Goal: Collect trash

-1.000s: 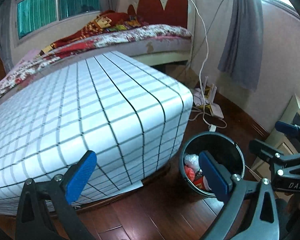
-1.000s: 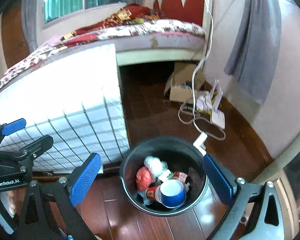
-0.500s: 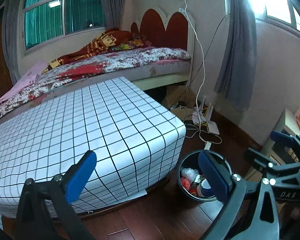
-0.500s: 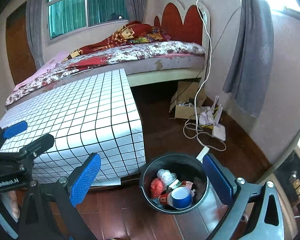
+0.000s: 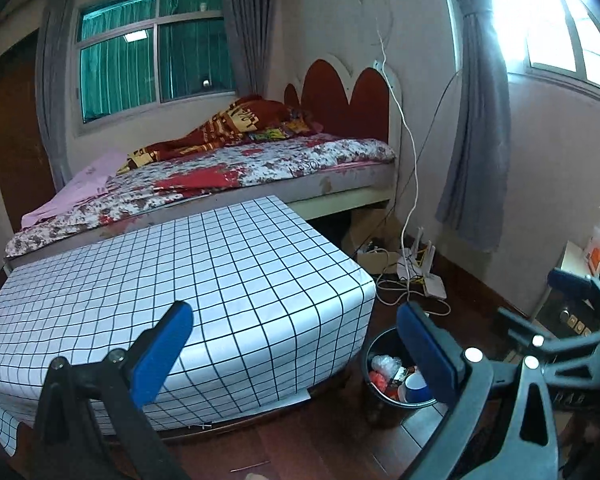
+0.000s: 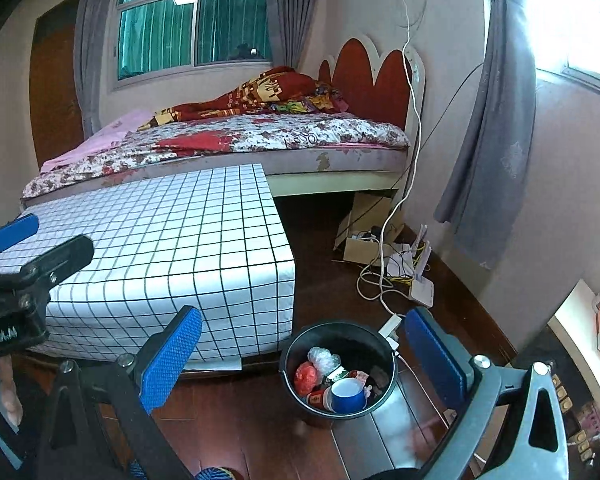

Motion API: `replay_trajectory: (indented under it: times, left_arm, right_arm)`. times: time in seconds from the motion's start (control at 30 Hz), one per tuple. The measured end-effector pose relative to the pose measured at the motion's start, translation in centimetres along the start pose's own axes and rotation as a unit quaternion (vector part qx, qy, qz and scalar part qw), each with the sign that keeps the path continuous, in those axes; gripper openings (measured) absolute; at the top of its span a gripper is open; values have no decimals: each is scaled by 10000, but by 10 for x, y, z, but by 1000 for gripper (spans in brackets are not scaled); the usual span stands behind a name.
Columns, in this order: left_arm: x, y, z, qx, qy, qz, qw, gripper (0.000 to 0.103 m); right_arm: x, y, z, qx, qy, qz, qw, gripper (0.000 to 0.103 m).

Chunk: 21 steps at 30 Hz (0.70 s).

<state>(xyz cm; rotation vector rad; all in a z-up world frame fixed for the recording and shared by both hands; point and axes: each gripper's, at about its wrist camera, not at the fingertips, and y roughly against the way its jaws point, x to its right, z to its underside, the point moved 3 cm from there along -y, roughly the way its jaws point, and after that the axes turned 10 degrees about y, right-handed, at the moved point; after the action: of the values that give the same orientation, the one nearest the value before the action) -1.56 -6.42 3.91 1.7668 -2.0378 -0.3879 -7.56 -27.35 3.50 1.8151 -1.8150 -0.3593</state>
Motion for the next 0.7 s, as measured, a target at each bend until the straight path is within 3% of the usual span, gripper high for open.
replay_trajectory:
  times: [0.7]
  left_arm:
    - [13,23,-3,227,-96,160,9996,102]
  right_arm:
    - [18,35,-6,215,-155,154,9995,103]
